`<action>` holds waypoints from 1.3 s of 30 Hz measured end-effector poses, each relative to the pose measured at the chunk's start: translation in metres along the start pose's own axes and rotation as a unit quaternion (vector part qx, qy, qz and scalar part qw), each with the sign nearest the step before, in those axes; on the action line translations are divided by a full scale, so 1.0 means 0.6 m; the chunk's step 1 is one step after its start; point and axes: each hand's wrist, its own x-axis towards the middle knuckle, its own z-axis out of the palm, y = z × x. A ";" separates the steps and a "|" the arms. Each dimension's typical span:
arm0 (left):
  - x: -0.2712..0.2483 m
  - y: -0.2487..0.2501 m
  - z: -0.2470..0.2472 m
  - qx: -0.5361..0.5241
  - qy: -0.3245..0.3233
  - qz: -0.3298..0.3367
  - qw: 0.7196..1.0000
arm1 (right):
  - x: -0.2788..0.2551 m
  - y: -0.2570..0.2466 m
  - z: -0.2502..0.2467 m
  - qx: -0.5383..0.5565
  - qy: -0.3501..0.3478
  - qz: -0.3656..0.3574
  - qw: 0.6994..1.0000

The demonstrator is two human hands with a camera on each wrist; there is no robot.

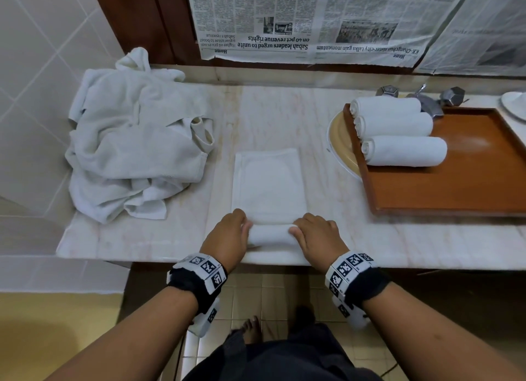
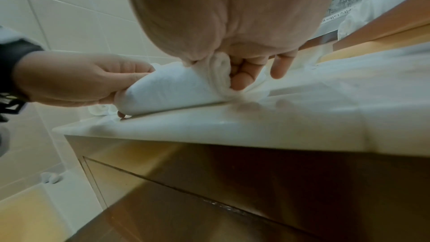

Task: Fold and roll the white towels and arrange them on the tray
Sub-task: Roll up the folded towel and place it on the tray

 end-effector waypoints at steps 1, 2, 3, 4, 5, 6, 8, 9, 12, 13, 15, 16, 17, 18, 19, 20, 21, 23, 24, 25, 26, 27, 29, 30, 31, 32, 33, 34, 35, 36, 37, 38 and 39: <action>-0.004 0.001 0.000 0.050 0.021 0.028 0.998 | 0.004 0.000 0.000 -0.001 -0.008 0.005 1.000; -0.010 -0.001 0.002 0.103 0.035 0.065 0.992 | 0.008 -0.001 -0.001 -0.001 -0.014 0.010 1.000; -0.016 -0.005 0.004 0.145 0.038 0.104 0.983 | 0.011 -0.001 -0.003 0.002 -0.017 0.014 1.000; -0.021 -0.010 0.007 0.178 0.034 0.142 0.973 | 0.014 0.000 -0.004 0.009 -0.015 0.017 1.000; -0.023 -0.017 0.010 0.201 0.021 0.170 0.964 | 0.016 0.000 -0.005 0.016 -0.010 0.017 1.000; -0.023 -0.022 0.012 0.215 0.013 0.186 0.959 | 0.016 -0.001 -0.006 0.017 -0.003 0.017 1.000; -0.016 -0.027 0.012 0.221 0.002 0.190 0.957 | 0.013 -0.005 -0.002 -0.003 0.023 0.024 0.999; -0.010 -0.028 0.012 0.218 0.000 0.190 0.957 | 0.010 -0.008 0.003 -0.021 0.049 0.026 0.998; 0.004 -0.027 0.009 0.193 -0.013 0.169 0.967 | -0.004 -0.013 0.020 -0.035 0.109 0.005 0.993; 0.006 -0.028 0.010 0.178 -0.016 0.158 0.971 | -0.009 -0.011 0.024 -0.029 0.096 -0.016 0.995; 0.007 -0.028 0.010 0.145 -0.018 0.139 0.979 | -0.020 -0.006 0.028 -0.015 0.075 -0.056 0.995; 0.009 -0.026 0.009 0.130 -0.019 0.130 0.983 | -0.026 -0.003 0.029 -0.014 0.077 -0.068 0.995; 0.012 -0.024 0.008 0.117 -0.025 0.120 0.986 | -0.031 -0.001 0.029 -0.021 0.074 -0.072 0.994; 0.013 -0.022 0.007 0.108 -0.033 0.109 0.988 | -0.034 0.000 0.030 -0.032 0.070 -0.074 0.994; 0.015 -0.020 0.006 0.104 -0.040 0.099 0.989 | -0.035 -0.001 0.028 -0.043 0.062 -0.070 0.995; 0.016 -0.017 0.006 0.101 -0.045 0.087 0.990 | -0.032 -0.001 0.027 -0.049 0.053 -0.064 0.995; 0.018 -0.015 0.005 0.092 -0.051 0.069 0.992 | -0.027 -0.002 0.023 -0.051 0.041 -0.052 0.996; 0.022 -0.006 0.004 0.072 -0.054 0.030 0.996 | -0.015 -0.006 0.012 -0.047 0.021 -0.023 0.998; 0.025 -0.003 0.004 0.089 -0.052 0.023 0.994 | -0.009 -0.008 0.006 -0.043 0.018 -0.014 0.999; 0.025 0.001 0.003 0.130 -0.049 0.031 0.990 | -0.003 -0.010 0.001 -0.042 0.015 -0.010 0.999; 0.024 0.005 0.002 0.169 -0.041 0.053 0.983 | 0.003 -0.011 -0.004 -0.044 0.007 -0.011 0.999; 0.020 0.008 0.002 0.194 -0.033 0.086 0.977 | 0.008 -0.013 -0.010 -0.049 -0.003 -0.013 0.999; 0.006 0.007 0.009 0.229 -0.040 0.163 0.959 | 0.020 -0.016 -0.020 -0.065 -0.019 -0.015 0.998; 0.000 0.001 0.019 0.246 -0.035 0.195 0.949 | 0.025 -0.017 -0.021 -0.069 -0.019 -0.014 0.997; -0.004 -0.005 0.027 0.259 -0.032 0.208 0.943 | 0.027 -0.020 -0.023 -0.075 -0.018 -0.011 0.997; -0.007 -0.009 0.032 0.265 -0.029 0.206 0.942 | 0.028 -0.024 -0.023 -0.084 -0.016 -0.007 0.996; -0.005 -0.011 0.031 0.262 -0.028 0.197 0.944 | 0.028 -0.029 -0.022 -0.091 -0.011 -0.001 0.996; 0.001 -0.011 0.028 0.253 -0.035 0.186 0.949 | 0.025 -0.034 -0.018 -0.098 0.008 0.003 0.995; 0.008 -0.008 0.022 0.238 -0.056 0.174 0.954 | 0.018 -0.040 -0.013 -0.104 0.032 -0.002 0.994; 0.016 -0.005 0.018 0.221 -0.075 0.161 0.959 | 0.008 -0.046 -0.005 -0.102 0.053 -0.016 0.993; 0.022 -0.004 0.015 0.206 -0.095 0.150 0.962 | -0.004 -0.052 0.002 -0.099 0.060 -0.031 0.993; 0.027 -0.004 0.012 0.189 -0.104 0.144 0.966 | -0.015 -0.055 0.008 -0.088 0.058 -0.044 0.994; 0.030 -0.005 0.008 0.161 -0.115 0.135 0.971 | -0.024 -0.057 0.012 -0.077 0.051 -0.046 0.995</action>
